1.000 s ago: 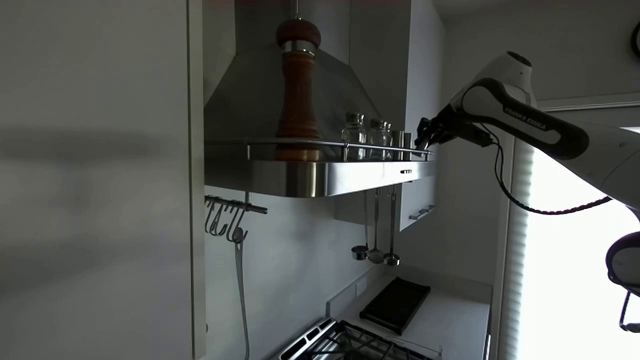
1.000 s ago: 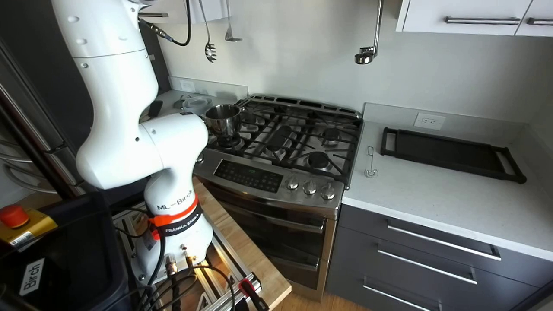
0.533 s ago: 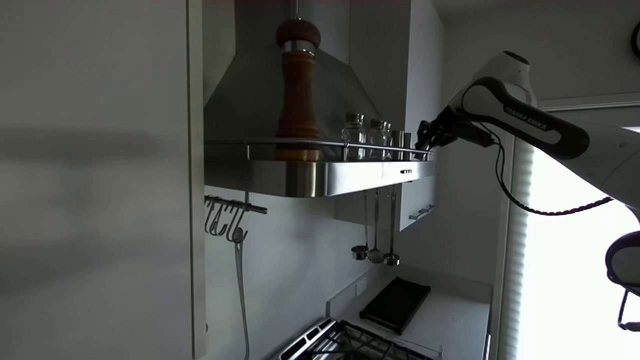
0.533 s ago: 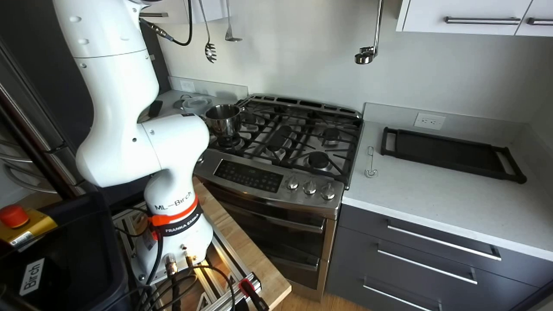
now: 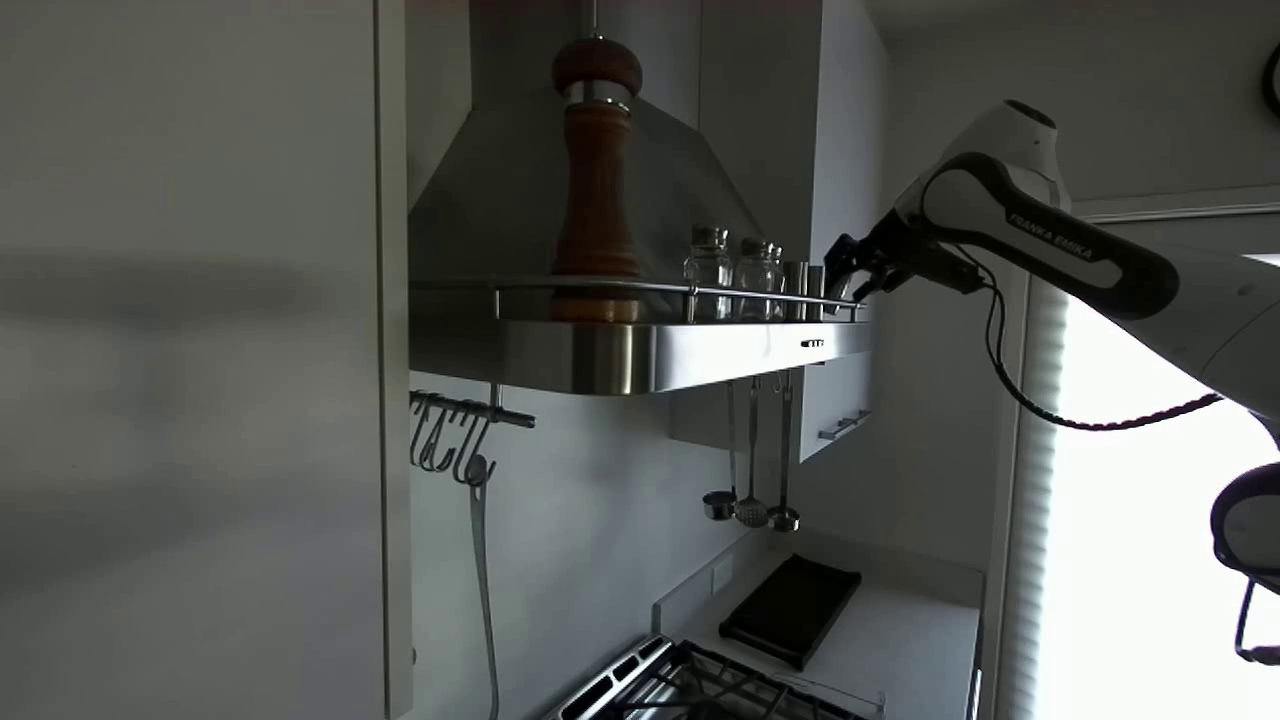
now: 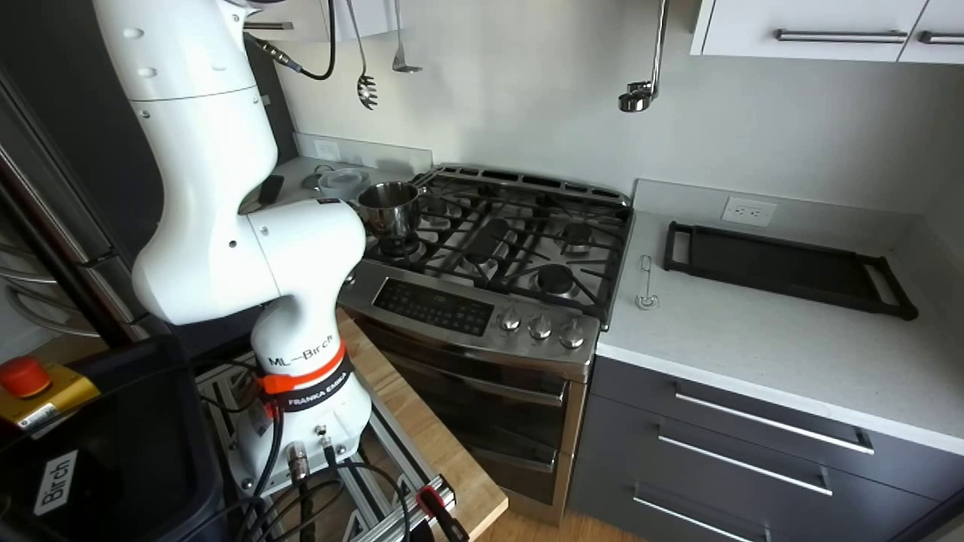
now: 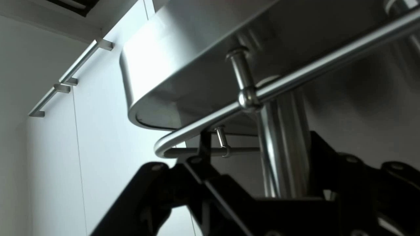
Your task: Put the silver salt shaker on the stove fan
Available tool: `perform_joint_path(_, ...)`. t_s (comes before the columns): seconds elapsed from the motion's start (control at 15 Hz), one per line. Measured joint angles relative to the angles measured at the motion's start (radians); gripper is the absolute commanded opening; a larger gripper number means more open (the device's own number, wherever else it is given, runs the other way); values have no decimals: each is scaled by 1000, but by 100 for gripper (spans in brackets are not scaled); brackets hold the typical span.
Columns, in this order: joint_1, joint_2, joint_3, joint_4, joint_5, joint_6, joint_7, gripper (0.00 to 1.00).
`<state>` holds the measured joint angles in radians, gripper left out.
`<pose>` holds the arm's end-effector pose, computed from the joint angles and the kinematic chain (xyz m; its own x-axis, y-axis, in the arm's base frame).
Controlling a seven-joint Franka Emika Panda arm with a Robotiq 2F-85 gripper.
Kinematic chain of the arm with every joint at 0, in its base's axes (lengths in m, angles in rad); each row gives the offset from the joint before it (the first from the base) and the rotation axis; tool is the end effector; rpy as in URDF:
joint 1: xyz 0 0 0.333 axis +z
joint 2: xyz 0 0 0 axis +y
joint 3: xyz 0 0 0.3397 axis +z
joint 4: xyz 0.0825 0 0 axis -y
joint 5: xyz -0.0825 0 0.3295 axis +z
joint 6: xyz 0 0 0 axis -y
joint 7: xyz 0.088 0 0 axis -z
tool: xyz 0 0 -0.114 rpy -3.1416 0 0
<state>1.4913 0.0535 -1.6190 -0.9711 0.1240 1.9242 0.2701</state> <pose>0.4516 -0.0161 0.9328 0.5378 -0.3364 0.7731 -0.2085 -0.9415 -0.2646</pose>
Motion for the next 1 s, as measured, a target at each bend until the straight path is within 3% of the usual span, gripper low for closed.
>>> perform_joint_path(0.2, -15, 0, 17, 3, 0, 3, 0, 99)
perform_joint_path(0.4, -36, 0, 29, 2, 0, -1, -1, 79)
perform_joint_path(0.47, -44, 1, 32, 2, 1, -4, -1, 96)
perform_joint_path(1.0, -98, 4, 75, 4, 13, -5, -1, 100)
